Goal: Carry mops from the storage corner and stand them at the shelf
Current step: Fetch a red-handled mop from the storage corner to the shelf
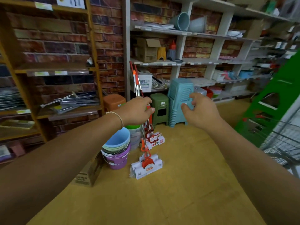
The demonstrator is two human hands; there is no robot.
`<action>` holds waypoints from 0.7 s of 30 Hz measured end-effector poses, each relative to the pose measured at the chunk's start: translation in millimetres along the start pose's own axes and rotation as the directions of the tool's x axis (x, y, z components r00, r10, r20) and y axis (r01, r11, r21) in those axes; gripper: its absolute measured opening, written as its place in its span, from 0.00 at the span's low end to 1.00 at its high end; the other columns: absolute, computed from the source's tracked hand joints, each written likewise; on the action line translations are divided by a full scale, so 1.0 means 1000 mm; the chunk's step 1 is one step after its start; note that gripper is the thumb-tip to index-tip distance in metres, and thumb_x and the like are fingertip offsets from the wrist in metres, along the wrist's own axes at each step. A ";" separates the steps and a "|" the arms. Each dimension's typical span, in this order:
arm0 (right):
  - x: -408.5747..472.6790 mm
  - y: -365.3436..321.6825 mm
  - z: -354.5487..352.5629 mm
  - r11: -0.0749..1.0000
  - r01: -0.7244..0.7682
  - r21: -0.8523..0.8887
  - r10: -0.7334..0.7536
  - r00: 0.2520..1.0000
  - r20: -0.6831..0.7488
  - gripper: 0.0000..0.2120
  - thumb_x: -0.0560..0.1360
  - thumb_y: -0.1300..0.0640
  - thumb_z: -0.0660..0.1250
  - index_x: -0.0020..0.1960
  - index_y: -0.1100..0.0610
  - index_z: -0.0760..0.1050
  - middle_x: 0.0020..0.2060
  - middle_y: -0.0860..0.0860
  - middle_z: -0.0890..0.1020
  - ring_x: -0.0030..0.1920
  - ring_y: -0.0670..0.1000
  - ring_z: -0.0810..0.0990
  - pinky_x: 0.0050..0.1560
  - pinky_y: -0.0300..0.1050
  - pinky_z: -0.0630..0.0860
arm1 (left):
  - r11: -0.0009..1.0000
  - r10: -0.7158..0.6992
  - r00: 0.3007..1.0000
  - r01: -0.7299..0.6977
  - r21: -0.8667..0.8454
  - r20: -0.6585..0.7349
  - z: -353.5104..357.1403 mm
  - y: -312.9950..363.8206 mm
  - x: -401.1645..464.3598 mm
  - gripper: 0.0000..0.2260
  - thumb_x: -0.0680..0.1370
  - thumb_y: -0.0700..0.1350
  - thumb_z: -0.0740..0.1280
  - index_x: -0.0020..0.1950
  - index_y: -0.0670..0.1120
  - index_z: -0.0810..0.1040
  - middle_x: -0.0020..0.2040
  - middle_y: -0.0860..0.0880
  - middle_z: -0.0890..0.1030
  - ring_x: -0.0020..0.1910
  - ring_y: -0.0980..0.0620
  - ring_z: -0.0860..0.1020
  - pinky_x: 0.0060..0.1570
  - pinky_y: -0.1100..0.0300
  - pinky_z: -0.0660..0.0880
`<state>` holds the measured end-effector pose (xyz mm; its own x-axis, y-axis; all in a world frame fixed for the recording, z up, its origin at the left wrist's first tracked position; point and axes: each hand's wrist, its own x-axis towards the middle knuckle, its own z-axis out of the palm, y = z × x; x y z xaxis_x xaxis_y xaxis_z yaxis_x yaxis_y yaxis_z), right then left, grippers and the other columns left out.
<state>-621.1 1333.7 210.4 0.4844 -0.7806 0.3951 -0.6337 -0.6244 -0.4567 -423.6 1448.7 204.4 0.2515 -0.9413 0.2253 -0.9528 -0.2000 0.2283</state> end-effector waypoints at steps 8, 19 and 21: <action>0.103 0.015 0.046 0.995 -0.083 -0.061 0.082 0.996 -0.026 0.30 0.78 0.46 0.65 0.75 0.58 0.66 0.64 0.57 0.78 0.61 0.58 0.78 0.57 0.50 0.75 | 0.995 0.090 0.996 -0.089 -0.044 0.019 0.022 -0.054 0.128 0.22 0.82 0.54 0.58 0.71 0.43 0.68 0.68 0.41 0.72 0.66 0.43 0.72 0.64 0.51 0.70; 0.220 0.042 0.071 0.968 -0.229 -0.102 0.215 0.968 -0.125 0.27 0.78 0.47 0.66 0.73 0.57 0.68 0.56 0.56 0.82 0.55 0.56 0.80 0.53 0.48 0.76 | 0.976 0.195 0.980 -0.189 -0.110 0.040 0.032 -0.092 0.280 0.19 0.83 0.52 0.58 0.70 0.44 0.69 0.66 0.42 0.73 0.63 0.43 0.73 0.61 0.52 0.71; 0.238 0.053 0.074 0.965 -0.242 -0.099 0.227 0.964 -0.137 0.26 0.78 0.47 0.66 0.73 0.57 0.68 0.55 0.56 0.82 0.54 0.56 0.80 0.52 0.48 0.76 | 0.972 0.208 0.976 -0.201 -0.120 0.056 0.043 -0.090 0.305 0.19 0.82 0.52 0.58 0.69 0.43 0.70 0.66 0.42 0.73 0.64 0.43 0.73 0.63 0.48 0.71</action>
<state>-494.8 1112.4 220.7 0.2401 -0.8904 0.3866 -0.7883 -0.4113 -0.4576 -268.2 1168.3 211.4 0.0377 -0.9759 0.2149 -0.9566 0.0269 0.2901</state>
